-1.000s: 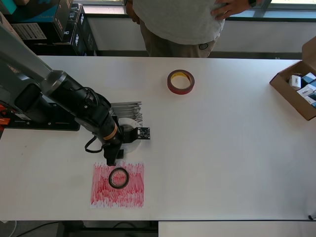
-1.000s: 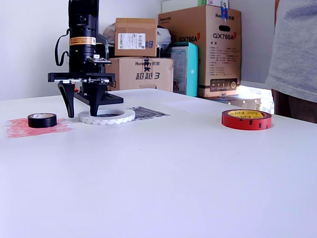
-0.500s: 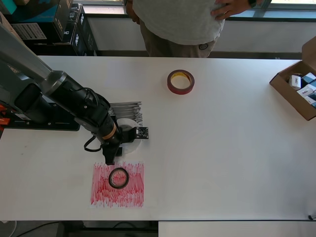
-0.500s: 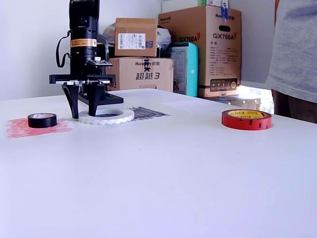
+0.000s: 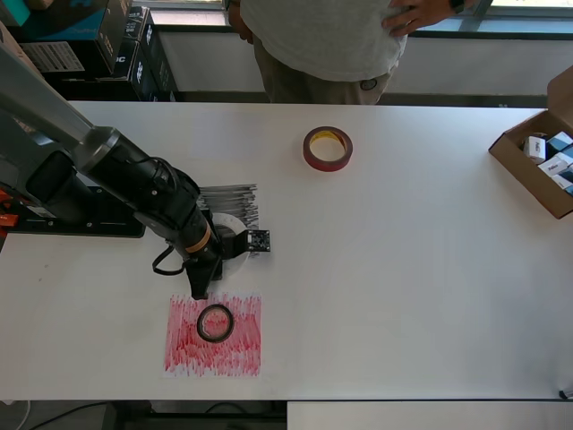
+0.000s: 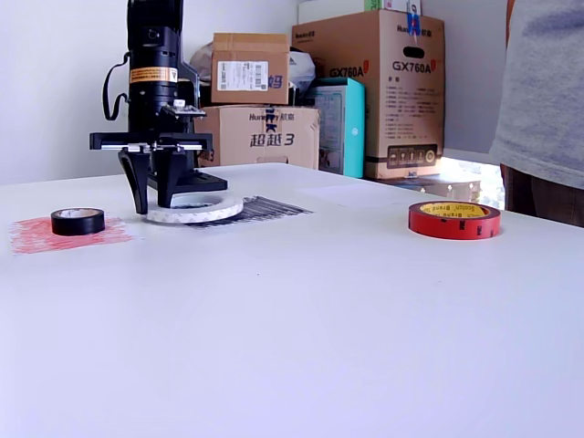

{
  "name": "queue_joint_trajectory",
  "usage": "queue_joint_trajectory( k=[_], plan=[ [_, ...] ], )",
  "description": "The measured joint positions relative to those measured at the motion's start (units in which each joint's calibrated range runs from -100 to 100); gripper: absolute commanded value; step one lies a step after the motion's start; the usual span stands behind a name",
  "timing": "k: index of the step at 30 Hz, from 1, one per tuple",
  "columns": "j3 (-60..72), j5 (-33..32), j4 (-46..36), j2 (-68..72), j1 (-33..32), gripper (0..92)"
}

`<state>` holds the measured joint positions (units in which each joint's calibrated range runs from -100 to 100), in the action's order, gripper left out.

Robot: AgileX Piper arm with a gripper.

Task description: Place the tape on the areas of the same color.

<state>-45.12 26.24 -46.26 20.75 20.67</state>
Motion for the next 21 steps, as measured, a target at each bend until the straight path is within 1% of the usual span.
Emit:
queue_joint_trajectory(
  k=[4,9,12,17,21],
  plan=[
    [0.26,0.0,-1.72,-0.14,0.29,0.0],
    [2.87,0.0,-1.81,-2.39,0.81,0.0],
    [5.16,-0.3,-4.89,-5.57,0.13,0.0],
    [11.47,-2.96,-11.83,-13.54,-3.04,0.0],
    [16.57,-7.14,-15.95,-18.73,-7.47,0.0]
  ],
)
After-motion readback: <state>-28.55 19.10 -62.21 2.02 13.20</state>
